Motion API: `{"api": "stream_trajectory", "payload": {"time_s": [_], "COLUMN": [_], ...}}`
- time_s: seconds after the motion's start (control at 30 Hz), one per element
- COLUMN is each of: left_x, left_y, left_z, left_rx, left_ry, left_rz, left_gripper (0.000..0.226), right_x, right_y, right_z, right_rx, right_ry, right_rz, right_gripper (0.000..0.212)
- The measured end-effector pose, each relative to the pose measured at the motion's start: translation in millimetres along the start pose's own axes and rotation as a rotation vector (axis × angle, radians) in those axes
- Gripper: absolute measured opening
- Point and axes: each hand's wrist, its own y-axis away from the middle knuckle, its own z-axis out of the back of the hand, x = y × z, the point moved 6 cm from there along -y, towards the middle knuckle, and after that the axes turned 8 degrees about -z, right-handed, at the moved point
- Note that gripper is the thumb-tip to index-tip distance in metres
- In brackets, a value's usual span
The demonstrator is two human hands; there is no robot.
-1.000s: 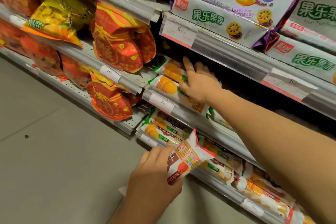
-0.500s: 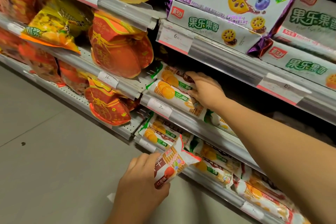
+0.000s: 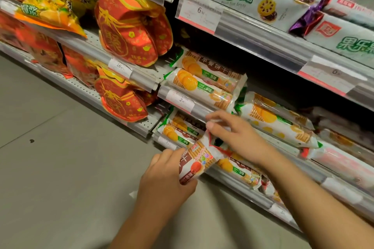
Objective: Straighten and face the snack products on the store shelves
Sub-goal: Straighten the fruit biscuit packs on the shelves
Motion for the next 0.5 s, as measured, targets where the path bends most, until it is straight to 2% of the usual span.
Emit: {"api": "stream_trajectory", "payload": {"time_s": [0.07, 0.13, 0.27, 0.4, 0.5], "left_x": [-1, -3, -5, -17, -14], "left_y": [0, 1, 6, 5, 1], "left_z": [-4, -9, -23, -36, -37], "left_rx": [0.035, 0.050, 0.146, 0.282, 0.329], "left_ry": [-0.002, -0.007, -0.039, -0.041, -0.074], "left_rz": [0.001, -0.017, -0.006, -0.051, 0.058], "left_gripper": [0.072, 0.073, 0.067, 0.075, 0.083], "right_x": [-22, -38, -66, -105, -141], "right_y": [21, 35, 60, 94, 128], "right_z": [-18, -36, -61, -72, -68], "right_rx": [0.141, 0.167, 0.075, -0.045, -0.165], "right_ry": [-0.180, -0.185, -0.297, -0.561, -0.773], "right_rz": [-0.143, -0.196, -0.271, -0.352, -0.453], "right_gripper": [0.058, 0.063, 0.053, 0.028, 0.019]}}
